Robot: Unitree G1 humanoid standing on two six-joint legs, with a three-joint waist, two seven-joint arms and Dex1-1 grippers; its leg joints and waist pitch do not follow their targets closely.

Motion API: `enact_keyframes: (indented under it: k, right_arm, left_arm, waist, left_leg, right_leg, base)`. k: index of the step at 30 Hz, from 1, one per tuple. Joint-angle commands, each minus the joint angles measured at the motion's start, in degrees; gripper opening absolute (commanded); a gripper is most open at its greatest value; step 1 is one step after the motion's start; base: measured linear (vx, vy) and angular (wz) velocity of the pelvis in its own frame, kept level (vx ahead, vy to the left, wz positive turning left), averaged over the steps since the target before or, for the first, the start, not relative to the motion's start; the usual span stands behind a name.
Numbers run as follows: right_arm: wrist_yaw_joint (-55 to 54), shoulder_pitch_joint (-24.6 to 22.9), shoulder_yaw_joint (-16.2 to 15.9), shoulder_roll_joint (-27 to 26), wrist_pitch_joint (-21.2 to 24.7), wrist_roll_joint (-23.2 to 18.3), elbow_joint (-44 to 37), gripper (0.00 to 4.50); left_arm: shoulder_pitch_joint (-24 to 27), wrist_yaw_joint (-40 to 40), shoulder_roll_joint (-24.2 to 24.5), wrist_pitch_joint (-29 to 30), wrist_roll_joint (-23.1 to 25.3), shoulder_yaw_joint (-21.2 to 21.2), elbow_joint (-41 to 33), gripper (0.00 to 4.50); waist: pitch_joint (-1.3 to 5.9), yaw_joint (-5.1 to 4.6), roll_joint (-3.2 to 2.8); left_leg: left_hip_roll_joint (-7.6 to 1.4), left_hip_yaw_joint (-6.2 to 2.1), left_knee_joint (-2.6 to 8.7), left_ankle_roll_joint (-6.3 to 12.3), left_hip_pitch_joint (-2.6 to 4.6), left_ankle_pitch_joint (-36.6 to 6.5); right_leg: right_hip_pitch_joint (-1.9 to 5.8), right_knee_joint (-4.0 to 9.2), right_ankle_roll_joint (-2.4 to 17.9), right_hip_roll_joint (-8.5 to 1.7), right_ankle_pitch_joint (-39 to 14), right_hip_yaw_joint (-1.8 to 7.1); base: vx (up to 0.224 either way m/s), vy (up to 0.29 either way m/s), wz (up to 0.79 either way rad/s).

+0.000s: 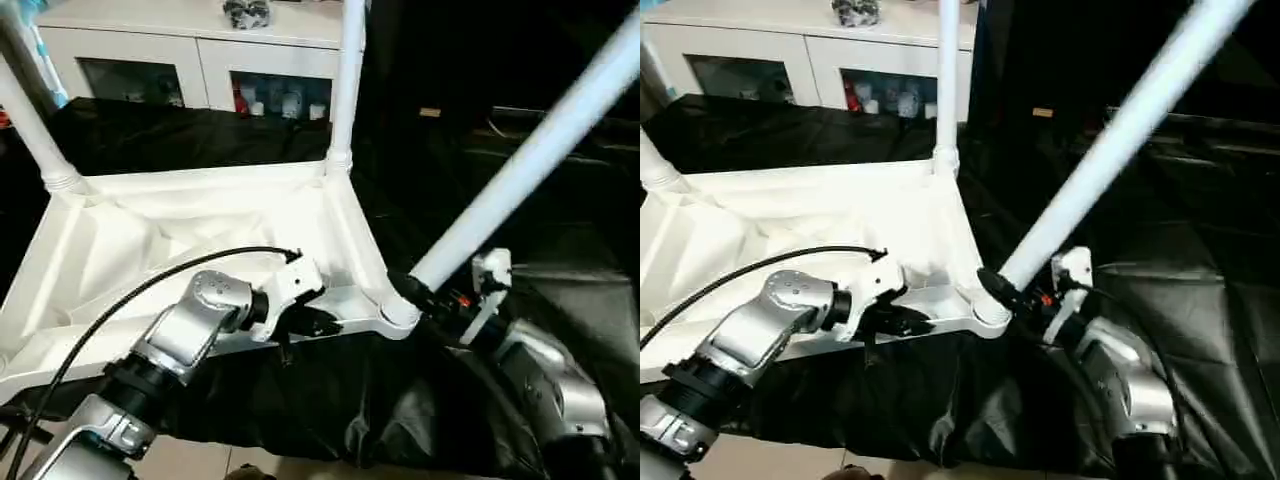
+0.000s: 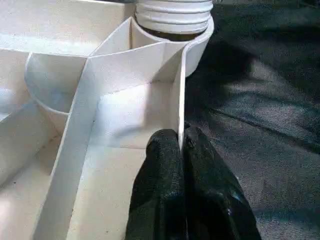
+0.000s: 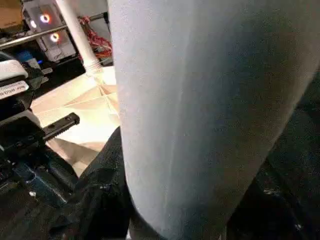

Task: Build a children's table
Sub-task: Insert table leg to table base

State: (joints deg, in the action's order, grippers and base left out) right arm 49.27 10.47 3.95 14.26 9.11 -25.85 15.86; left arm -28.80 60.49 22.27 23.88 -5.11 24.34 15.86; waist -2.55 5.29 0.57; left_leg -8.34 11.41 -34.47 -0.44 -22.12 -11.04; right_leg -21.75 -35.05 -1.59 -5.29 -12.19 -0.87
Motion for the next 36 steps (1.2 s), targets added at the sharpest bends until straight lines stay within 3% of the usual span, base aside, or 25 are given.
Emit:
enact_keyframes:
  k: [1, 10, 12, 16, 18, 22, 25, 31, 36]
  right_arm:
    - [-1.5, -2.4, 0.0, 0.3, -0.6, 2.0, 1.2, 1.91]
    - [-1.7, -3.6, -2.8, 2.1, -2.8, 6.0, -1.0, 1.91]
    - [-0.8, -2.6, -5.6, 3.3, -0.5, 8.1, -1.6, 1.91]
    - [0.5, -1.4, -7.4, 4.2, 1.1, 8.7, -1.7, 1.90]
    - [3.4, -0.3, -10.2, 6.3, 2.5, 9.7, -1.5, 1.90]
    - [6.3, 0.3, -12.7, 8.0, 2.8, 10.9, -1.3, 1.90]
    - [7.3, 0.6, -13.4, 8.4, 2.6, 11.3, -1.3, 1.90]
    - [12.0, 1.9, -15.3, 9.2, 1.9, 10.8, -0.6, 1.90]
    - [18.7, 3.2, -16.5, 10.7, 2.3, 9.1, -0.7, 1.90]
  left_arm:
    - [-1.6, -1.7, -0.6, -0.3, -0.6, -2.2, 0.6, 0.00]
    - [-1.7, -2.0, -0.9, -0.7, -0.3, -2.5, 1.3, 0.00]
    - [-1.8, -1.6, -0.8, -0.9, -0.1, -2.3, 1.3, 0.00]
    - [-1.8, -1.2, -0.6, -1.2, 0.0, -2.1, 1.3, 0.00]
    - [-1.9, -1.0, -0.7, -1.3, 0.2, -2.1, 1.4, 0.00]
    - [-1.9, -0.9, -0.6, -1.4, 0.3, -2.1, 1.3, 0.00]
    - [-1.9, -1.0, -0.6, -1.3, 0.3, -2.2, 1.3, 0.00]
    - [-1.8, 0.7, 0.0, -2.2, 0.1, -1.7, 1.1, 0.00]
    - [-2.4, 7.3, 1.3, -6.1, -1.3, -0.7, 1.3, 0.00]
  waist:
    - [2.73, -0.09, -0.18]
    - [2.57, 0.01, -0.21]
    - [2.52, -0.03, -0.15]
    - [2.54, -0.14, -0.10]
    - [2.53, -0.13, 0.07]
    - [2.56, 0.00, 0.11]
    - [2.62, 0.02, 0.20]
    - [2.58, 0.07, 0.11]
    - [2.69, 0.08, 0.07]
  left_leg:
    - [-4.81, -2.21, 5.57, -0.98, 1.82, -16.6]
    - [-4.89, -2.44, 5.93, -1.87, 1.70, -18.9]
    - [-4.84, -2.42, 5.96, -1.87, 1.66, -18.6]
    - [-4.83, -2.47, 5.94, -1.64, 1.58, -18.6]
    - [-4.87, -2.46, 5.90, -1.49, 1.59, -18.1]
    - [-4.90, -2.33, 5.74, -0.91, 1.59, -16.9]
    - [-4.92, -2.28, 5.68, -0.44, 1.57, -15.8]
    - [-4.98, -2.31, 5.73, -0.49, 1.69, -17.1]
    - [-4.97, -2.28, 5.64, 0.39, 1.63, -15.8]
  right_leg:
    - [0.71, 4.41, 14.5, -3.63, -10.6, 1.71]
    - [0.68, 4.77, 12.8, -3.75, -14.3, 1.76]
    - [0.68, 4.80, 12.5, -3.65, -14.1, 1.80]
    - [0.75, 4.78, 12.6, -3.73, -14.2, 1.83]
    - [0.77, 4.70, 12.7, -3.69, -13.9, 1.79]
    - [0.77, 4.72, 13.0, -3.78, -12.9, 1.85]
    - [0.84, 4.50, 13.4, -3.69, -11.2, 1.81]
    - [0.79, 4.69, 13.7, -3.75, -12.6, 1.81]
    - [0.94, 4.40, 14.5, -3.66, -9.6, 1.73]
  base:
    - [0.000, 0.000, 0.00]
    - [0.000, 0.000, 0.00]
    - [0.000, 0.000, 0.00]
    - [0.000, 0.000, 0.00]
    - [0.000, 0.000, 0.00]
    - [0.000, 0.000, 0.00]
    - [0.000, 0.000, 0.00]
    - [0.000, 0.000, 0.00]
    - [0.000, 0.000, 0.00]
